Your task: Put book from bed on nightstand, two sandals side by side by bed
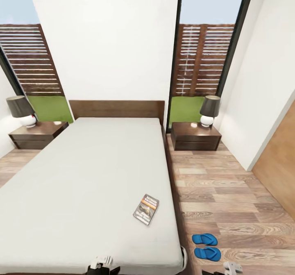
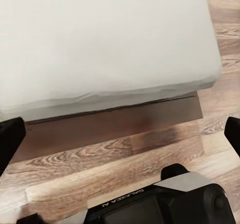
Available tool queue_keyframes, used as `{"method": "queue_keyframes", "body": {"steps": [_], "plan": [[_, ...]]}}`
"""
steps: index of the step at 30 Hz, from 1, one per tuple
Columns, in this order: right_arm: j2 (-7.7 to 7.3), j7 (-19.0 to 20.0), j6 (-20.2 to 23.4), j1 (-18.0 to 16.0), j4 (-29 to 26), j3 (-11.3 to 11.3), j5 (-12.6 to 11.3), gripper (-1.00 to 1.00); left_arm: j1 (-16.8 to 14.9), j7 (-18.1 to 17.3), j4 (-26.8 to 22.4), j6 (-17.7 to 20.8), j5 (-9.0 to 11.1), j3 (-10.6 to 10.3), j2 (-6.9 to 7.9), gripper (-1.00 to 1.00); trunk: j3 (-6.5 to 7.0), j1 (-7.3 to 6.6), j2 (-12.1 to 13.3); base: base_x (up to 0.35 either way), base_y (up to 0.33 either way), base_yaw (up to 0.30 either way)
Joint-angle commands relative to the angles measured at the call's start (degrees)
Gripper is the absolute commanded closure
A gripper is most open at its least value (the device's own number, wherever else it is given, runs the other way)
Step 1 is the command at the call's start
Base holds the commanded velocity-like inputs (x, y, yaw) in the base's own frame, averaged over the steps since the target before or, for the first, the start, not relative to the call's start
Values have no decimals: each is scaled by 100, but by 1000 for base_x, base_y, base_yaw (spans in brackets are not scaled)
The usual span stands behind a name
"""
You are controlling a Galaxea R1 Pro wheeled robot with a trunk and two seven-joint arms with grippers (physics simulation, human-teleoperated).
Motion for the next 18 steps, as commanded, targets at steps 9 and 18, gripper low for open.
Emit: {"method": "queue_keyframes", "body": {"steps": [9, 18], "plan": [[-2, 24, -5, -5, 3, -45, 46, -100, -8, -13, 6, -25, 48, -48, 3, -100, -12, 6, -11, 106, 20, 0], [-2, 40, -2, -3, 3, -45, 31, -100, -11, -13, 6, -25, 48, -48, 3, -100, -12, 6, -11, 3, 0, 0]]}}
